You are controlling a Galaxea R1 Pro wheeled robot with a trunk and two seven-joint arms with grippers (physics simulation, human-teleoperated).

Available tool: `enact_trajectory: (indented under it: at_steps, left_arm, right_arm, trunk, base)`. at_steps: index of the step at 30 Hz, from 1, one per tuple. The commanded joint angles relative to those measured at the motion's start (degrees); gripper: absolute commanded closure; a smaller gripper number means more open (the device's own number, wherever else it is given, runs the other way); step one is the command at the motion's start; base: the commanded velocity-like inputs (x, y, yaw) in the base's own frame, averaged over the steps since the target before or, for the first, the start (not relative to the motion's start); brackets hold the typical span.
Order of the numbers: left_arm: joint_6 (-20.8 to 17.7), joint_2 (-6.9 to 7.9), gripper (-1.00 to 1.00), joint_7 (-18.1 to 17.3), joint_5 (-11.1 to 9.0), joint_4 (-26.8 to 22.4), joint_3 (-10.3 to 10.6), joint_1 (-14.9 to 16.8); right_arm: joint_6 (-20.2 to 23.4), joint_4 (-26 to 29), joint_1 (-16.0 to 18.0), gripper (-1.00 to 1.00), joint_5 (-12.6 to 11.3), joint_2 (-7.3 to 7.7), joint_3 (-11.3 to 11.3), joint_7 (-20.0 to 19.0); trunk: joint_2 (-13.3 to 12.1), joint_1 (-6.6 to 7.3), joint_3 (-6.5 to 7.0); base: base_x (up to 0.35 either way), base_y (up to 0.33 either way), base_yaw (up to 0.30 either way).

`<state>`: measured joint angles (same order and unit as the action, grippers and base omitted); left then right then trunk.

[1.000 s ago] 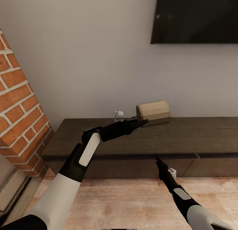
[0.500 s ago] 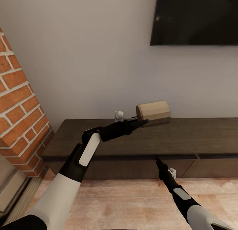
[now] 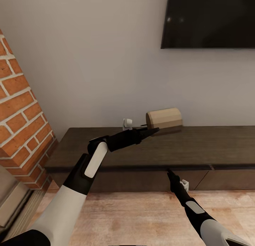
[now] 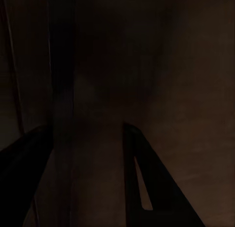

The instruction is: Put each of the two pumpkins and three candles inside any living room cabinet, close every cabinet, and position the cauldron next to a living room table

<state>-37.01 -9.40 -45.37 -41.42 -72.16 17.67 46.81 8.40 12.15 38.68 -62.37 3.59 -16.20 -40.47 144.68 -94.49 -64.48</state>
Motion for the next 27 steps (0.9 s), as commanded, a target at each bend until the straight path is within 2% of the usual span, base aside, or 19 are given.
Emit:
enact_trajectory:
  at_steps: [1,3,22,27]
  left_arm:
    - [-0.42,-0.01,1.0,0.02,-0.4,0.01,-0.01,0.03]
    - [-0.43,-0.01,1.0,0.02,-0.41,0.01,-0.01,0.01]
    - [-0.37,-0.01,1.0,0.02,-0.42,0.01,-0.01,0.02]
    - [-0.42,-0.01,1.0,0.02,-0.42,0.01,-0.01,0.02]
  right_arm:
    - [0.47,-0.11,0.01,1.0,-0.39,0.02,-0.06,-0.05]
    - [0.47,-0.11,0.02,1.0,-0.43,0.02,-0.07,-0.05]
    - [0.47,-0.11,0.0,1.0,-0.38,0.02,-0.06,-0.05]
    - [0.47,-0.11,0.01,1.0,-0.4,0.02,-0.06,-0.05]
  trunk:
    - [0.0,0.03,0.17]
    - [-0.03,0.08,0.61]
    - [-0.03,0.08,0.61]
    - [-0.07,0.16,1.27]
  base:
    - [0.0,0.0,0.0]
    - [0.0,0.0,0.0]
    - [0.0,0.0,0.0]
    - [0.0,0.0,0.0]
